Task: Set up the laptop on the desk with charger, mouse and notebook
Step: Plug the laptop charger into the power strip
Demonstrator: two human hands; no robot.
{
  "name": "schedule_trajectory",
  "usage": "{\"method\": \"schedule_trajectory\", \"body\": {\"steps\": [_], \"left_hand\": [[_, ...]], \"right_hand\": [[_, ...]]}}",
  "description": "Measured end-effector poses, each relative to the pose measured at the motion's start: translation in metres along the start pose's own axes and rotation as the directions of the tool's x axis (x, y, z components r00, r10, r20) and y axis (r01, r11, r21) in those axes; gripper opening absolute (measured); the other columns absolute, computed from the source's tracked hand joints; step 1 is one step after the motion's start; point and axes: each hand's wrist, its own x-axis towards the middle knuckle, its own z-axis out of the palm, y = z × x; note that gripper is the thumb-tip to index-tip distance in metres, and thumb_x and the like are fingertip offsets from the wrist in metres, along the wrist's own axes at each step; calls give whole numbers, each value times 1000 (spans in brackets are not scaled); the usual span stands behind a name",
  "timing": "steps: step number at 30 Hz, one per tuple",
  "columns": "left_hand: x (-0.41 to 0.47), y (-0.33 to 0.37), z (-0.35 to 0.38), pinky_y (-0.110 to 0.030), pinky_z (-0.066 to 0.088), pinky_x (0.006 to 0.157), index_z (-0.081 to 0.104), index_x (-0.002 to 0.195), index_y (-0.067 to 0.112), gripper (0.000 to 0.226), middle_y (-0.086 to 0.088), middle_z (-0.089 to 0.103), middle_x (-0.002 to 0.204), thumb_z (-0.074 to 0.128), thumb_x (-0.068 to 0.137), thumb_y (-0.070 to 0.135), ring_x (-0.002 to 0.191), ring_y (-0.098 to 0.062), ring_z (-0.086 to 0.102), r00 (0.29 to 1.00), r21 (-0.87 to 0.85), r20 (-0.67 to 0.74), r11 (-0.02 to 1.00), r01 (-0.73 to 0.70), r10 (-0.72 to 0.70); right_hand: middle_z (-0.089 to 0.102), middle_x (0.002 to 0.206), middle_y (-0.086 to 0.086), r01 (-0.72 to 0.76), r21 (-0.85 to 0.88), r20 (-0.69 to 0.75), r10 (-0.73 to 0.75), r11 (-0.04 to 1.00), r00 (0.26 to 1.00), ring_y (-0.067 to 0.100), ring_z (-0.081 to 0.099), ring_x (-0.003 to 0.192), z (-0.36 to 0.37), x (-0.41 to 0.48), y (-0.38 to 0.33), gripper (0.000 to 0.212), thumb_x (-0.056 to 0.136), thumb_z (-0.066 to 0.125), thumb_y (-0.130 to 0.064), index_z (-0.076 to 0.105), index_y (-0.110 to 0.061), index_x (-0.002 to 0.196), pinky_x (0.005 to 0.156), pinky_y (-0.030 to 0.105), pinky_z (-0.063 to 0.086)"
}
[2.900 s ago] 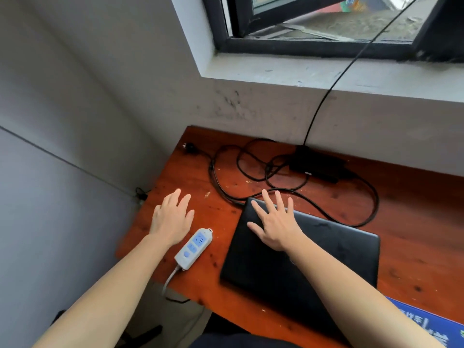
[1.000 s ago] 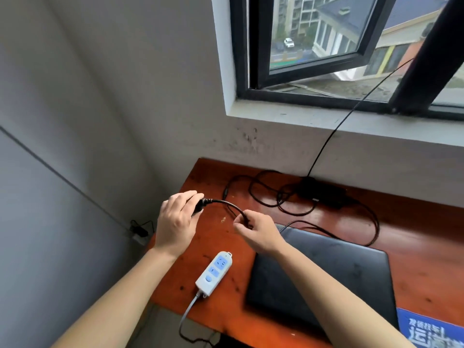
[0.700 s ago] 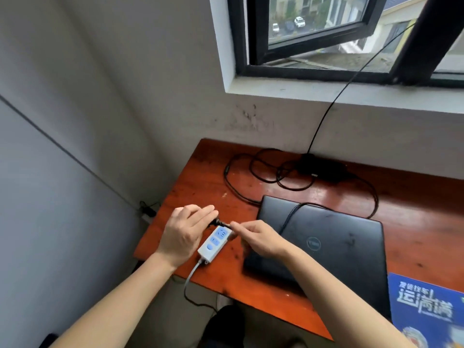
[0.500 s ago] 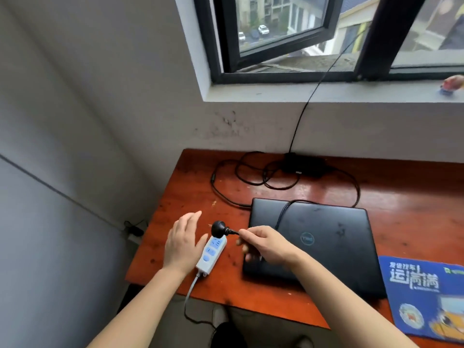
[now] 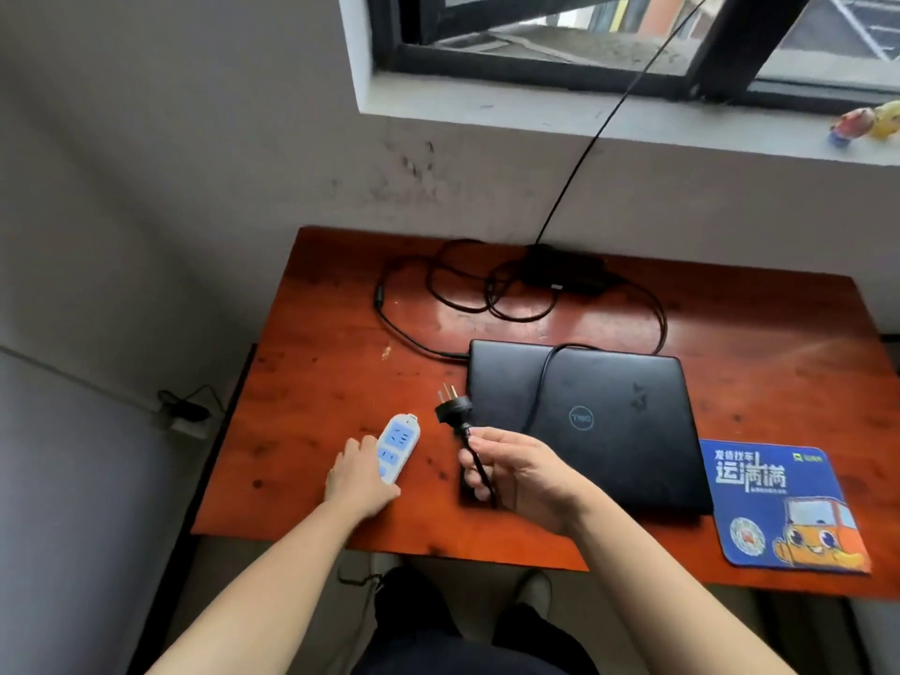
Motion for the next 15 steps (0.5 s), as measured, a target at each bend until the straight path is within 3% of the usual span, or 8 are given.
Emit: {"method": "schedule_trajectory", "body": {"steps": [3,7,11,15], "left_hand": [[-5,-4,-15,-34,47,75,39,108,18,67,-6,44,111,80,63,45,91,-32,61,990,-180,-101,980,83,-102],[-16,-9,-57,-28,38,59,35,101,24,65,0,44,96,80,61,47,74,-21,50,945,-243,-317,970,5,-84],[-34,-8,-98,-25,38,56,42,105,26,59,3,53,92,81,63,40,75,-18,56,887,-304,-458,948,-99,-54],[-58,-6,-112,-19,37,49,41,104,30,52,8,62,86,78,70,42,68,-11,58,865,-300,-500,944,-134,-36]], "right_hand": [[39,64,-5,-111,-82,18,112,991,993,11,28,53,13,4,-6,21,94,54,-37,61,-19,86,51,23,26],[19,64,-4,-67,-241,27,76,968,997,11,17,53,20,13,-13,57,97,47,-64,77,-16,102,51,25,18],[39,64,-6,-8,-254,76,28,967,997,9,33,52,27,21,-18,54,90,58,-65,76,-16,106,51,21,33],[68,83,-3,45,-296,87,-20,954,996,10,57,61,35,26,-20,43,90,63,-53,67,-14,109,51,21,41]]}}
